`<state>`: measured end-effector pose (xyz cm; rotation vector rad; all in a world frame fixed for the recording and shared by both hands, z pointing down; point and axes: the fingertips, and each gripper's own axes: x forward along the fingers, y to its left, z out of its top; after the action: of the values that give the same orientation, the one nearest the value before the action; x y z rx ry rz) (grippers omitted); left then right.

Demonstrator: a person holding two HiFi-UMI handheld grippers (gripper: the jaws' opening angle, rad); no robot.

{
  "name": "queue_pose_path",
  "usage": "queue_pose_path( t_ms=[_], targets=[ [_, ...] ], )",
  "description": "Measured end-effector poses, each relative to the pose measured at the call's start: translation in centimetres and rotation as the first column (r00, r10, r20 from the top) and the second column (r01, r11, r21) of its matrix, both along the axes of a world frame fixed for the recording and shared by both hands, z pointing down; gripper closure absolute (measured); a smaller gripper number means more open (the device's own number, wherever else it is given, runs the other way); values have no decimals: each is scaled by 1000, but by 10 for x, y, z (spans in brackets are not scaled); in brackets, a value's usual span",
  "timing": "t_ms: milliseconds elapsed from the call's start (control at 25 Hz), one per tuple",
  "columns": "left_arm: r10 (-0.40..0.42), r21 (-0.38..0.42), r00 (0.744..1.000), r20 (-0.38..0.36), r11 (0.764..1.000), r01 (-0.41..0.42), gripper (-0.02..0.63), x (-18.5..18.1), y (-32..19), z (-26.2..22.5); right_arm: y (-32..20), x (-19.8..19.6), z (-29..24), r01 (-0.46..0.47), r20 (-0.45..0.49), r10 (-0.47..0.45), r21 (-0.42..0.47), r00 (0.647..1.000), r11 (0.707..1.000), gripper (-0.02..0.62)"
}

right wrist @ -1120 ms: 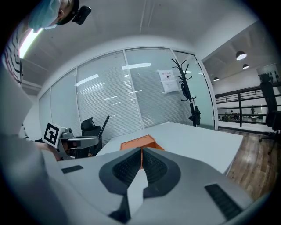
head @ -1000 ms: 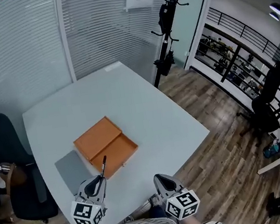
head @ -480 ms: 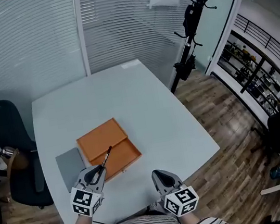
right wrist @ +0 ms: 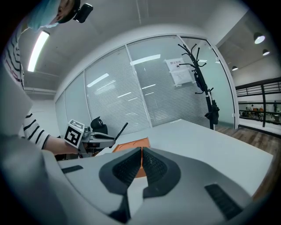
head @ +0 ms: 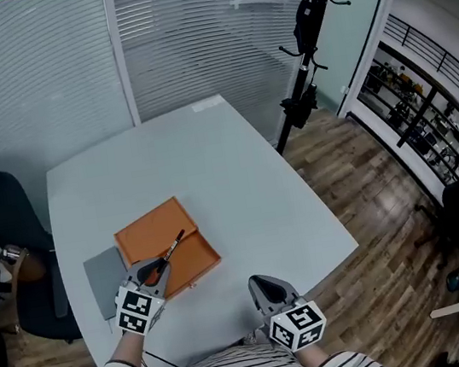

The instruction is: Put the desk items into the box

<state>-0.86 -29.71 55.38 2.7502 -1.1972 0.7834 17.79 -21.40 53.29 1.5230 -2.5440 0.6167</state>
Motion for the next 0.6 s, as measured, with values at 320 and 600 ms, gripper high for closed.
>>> queue_pose_path(
  t_ms=[320,600],
  targets=[
    [0,-67,996,94,998,6,538,11,-17,38,-11,17,3,26,-4,-26,-1,1000,1000,569],
    [18,-145,986,164,989,6,538,15,-22,70,-19,20,7,47,-1,-47,-8,999,999,569]
  ],
)
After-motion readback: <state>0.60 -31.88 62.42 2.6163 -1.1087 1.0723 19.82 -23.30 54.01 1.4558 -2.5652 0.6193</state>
